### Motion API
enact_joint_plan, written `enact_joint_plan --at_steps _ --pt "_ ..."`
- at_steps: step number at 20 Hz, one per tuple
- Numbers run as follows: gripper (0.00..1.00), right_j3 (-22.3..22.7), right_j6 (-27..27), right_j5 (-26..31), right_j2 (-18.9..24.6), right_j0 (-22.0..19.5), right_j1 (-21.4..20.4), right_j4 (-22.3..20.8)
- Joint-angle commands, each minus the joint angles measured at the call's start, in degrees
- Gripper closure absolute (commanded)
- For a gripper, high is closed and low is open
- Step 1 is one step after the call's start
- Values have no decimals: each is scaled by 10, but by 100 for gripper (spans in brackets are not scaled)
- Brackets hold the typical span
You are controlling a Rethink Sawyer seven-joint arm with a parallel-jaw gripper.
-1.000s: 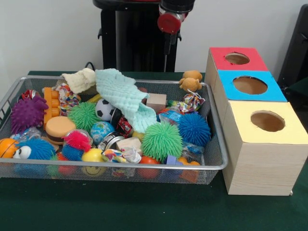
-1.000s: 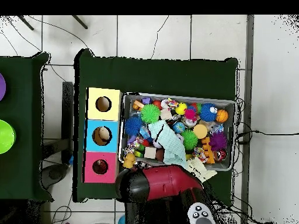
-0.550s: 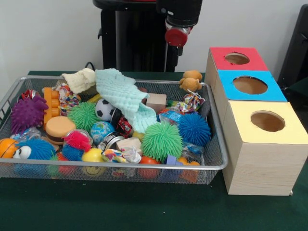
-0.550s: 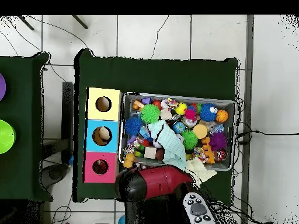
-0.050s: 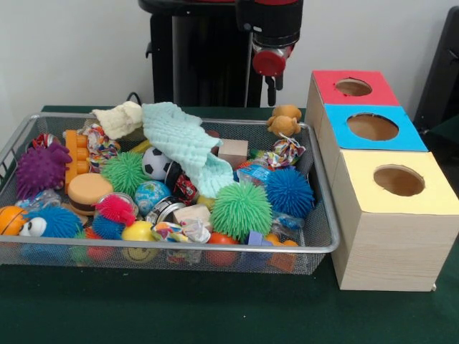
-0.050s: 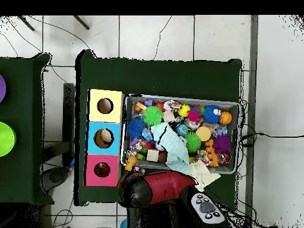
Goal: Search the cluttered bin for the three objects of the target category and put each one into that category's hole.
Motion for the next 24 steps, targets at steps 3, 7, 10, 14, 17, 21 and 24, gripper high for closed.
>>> enact_joint_plan --at_steps 3,7,10,14,17,21,24 --pt "0 -20 91 -32 36 -5 50 -20" --pt "0 -25 90 -45 34 -3 53 -28" --pt "0 -28 91 -64 32 0 51 -36" --pt "0 -28 98 -88 31 3 42 -45" --pt "0 -21 102 -107 45 -5 37 -44" --pt "0 -14 107 -120 53 -9 30 -41" --pt "0 -17 105 -125 59 -13 36 -39"
